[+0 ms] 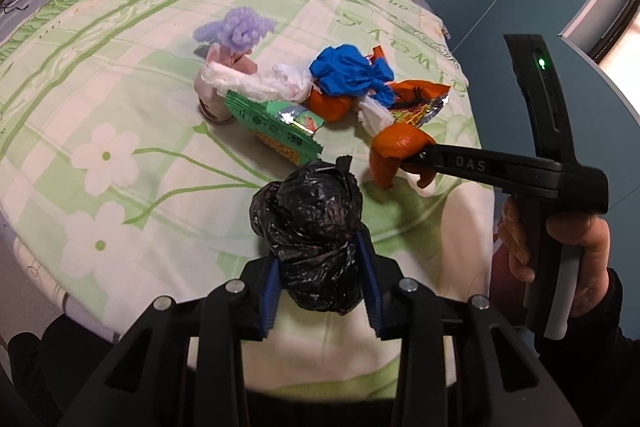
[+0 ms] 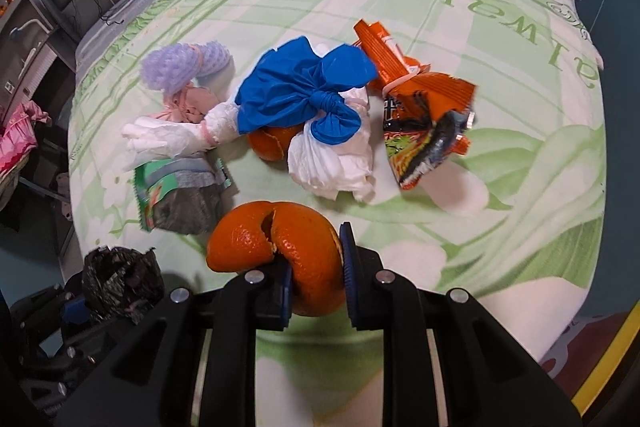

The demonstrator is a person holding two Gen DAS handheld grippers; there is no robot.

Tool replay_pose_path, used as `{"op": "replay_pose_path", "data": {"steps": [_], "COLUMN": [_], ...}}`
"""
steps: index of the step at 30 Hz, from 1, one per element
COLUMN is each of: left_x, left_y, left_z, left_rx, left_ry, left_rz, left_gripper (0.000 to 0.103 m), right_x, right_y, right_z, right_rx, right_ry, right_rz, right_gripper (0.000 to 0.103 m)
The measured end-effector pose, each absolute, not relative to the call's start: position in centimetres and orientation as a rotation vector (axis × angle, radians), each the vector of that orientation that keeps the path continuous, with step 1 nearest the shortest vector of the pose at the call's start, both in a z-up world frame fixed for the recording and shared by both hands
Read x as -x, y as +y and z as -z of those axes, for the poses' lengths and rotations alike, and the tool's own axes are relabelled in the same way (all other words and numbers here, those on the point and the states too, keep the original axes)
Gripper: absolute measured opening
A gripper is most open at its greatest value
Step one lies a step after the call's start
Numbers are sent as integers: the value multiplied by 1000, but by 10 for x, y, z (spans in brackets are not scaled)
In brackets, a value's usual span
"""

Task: Collect trash
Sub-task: 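Carry the black bag and orange peel in both tools over the bin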

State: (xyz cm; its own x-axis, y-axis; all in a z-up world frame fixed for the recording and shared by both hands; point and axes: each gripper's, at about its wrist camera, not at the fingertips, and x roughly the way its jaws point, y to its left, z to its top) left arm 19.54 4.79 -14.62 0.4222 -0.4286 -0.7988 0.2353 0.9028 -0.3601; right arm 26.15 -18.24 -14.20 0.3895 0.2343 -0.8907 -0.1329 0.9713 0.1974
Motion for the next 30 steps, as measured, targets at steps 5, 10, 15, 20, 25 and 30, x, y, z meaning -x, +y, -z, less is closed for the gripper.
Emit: {"op": "replay_pose_path", "data": {"steps": [5,10,15,20,25,30], "left_x": [-183,-171,-159,-147,-138,-133], "left_y": [56,67,75,77,73,63], "left_z": [134,122,112,102,92,83], "left_rx": [200,188,190,196,195,183], "left_ry": [1034,1005,971,946,924,910], "left_rz": [408,378,357,356,366,378], "left_gripper": [33,33,33,33,33,33], "right_x": [-247,-229,-210,-186,-167,-154], "right_y": [-191,-198,-203,-211,-222,-236], "right_z": [131,119,106,95,80,67], "right_rx": [-132,-160,-171,-199,-213,-227], "right_ry": [1134,1116,1089,1066,1037,1005], "right_rz": [-250,-275,-296,-322,-332,-330], "right_gripper": [19,19,19,19,19,19]}}
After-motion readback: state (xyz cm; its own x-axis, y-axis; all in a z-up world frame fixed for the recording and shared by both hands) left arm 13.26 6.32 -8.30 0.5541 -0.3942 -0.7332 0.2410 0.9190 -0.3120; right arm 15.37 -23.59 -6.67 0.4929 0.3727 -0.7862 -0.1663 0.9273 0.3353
